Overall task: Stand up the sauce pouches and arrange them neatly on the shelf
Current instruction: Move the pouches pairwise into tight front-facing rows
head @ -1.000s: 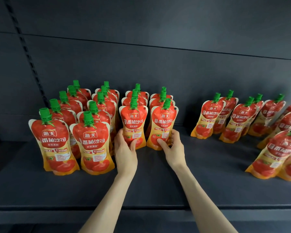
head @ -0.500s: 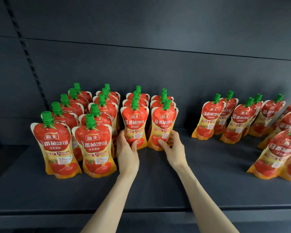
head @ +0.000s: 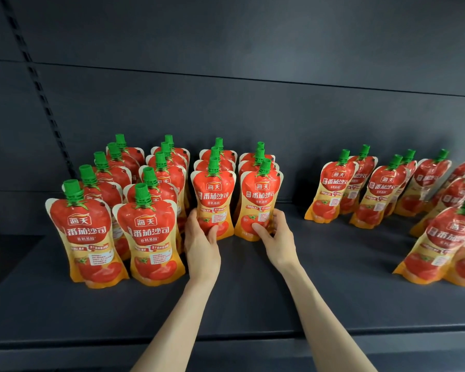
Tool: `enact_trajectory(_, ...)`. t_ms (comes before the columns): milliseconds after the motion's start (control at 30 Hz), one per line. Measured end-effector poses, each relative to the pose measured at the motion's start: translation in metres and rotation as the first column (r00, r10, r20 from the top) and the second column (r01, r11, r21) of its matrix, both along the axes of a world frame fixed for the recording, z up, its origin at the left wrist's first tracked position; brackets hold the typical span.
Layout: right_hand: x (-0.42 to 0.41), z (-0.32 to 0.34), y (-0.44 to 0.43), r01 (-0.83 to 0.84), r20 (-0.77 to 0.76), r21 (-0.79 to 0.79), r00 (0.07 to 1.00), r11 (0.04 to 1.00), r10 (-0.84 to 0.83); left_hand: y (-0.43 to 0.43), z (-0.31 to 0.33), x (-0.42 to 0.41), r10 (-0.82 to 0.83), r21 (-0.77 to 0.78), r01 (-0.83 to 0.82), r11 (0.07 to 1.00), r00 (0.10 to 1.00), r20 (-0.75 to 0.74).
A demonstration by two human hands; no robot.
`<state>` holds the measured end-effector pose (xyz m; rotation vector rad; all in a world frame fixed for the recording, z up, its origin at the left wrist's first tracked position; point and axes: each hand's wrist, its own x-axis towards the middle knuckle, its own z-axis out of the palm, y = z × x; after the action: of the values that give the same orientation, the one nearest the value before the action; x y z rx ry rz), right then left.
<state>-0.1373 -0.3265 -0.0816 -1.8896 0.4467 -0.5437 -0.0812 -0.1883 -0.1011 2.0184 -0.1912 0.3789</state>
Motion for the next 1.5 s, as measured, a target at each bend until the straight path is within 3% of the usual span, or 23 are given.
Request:
enact_trajectory(333,0.000,-0.003,-0.001,0.024,-0.017,-0.016,1.000,1.000,-0.024,0.001,0.001,-0.003,0.016,0.012,-0.016,1.000,1.000,-0.019)
enact_trajectory(600,-0.014,-0.007,-0.001,0.145,0.006,-0.063,0.989,0.987,-0.145,0.007,0.008,-0.021,0.002,0.034,-0.004,0.999,0.999,0.051)
enact_trajectory(800,-0.072,-0.002,-0.011,0.265,0.108,-0.141,0.962,0.954,-0.251,0.004,0.012,-0.058,-0.228,0.003,0.234,0.972,0.944,0.238)
enact_trajectory(1067,-0.179,0.035,-0.078,0.325,0.167,-0.273,0.943,0.905,-0.288,-0.069,0.055,-0.122,-0.587,0.135,0.571,0.810,0.793,0.164)
enact_trajectory(1200,-0.250,0.032,-0.133,0.343,0.150,-0.240,0.937,0.908,-0.315,-0.125,0.048,-0.170,-0.618,0.056,0.617,0.785,0.773,0.147)
enact_trajectory(1333,-0.304,0.033,-0.187,0.343,0.154,-0.251,0.937,0.905,-0.312,-0.189,0.035,-0.227,-0.581,-0.135,0.588,0.798,0.809,0.093)
enact_trajectory(1500,-0.320,0.045,-0.244,0.333,0.155,-0.189,0.939,0.924,-0.307,-0.242,0.045,-0.244,-0.476,-0.213,0.485,0.848,0.874,0.096)
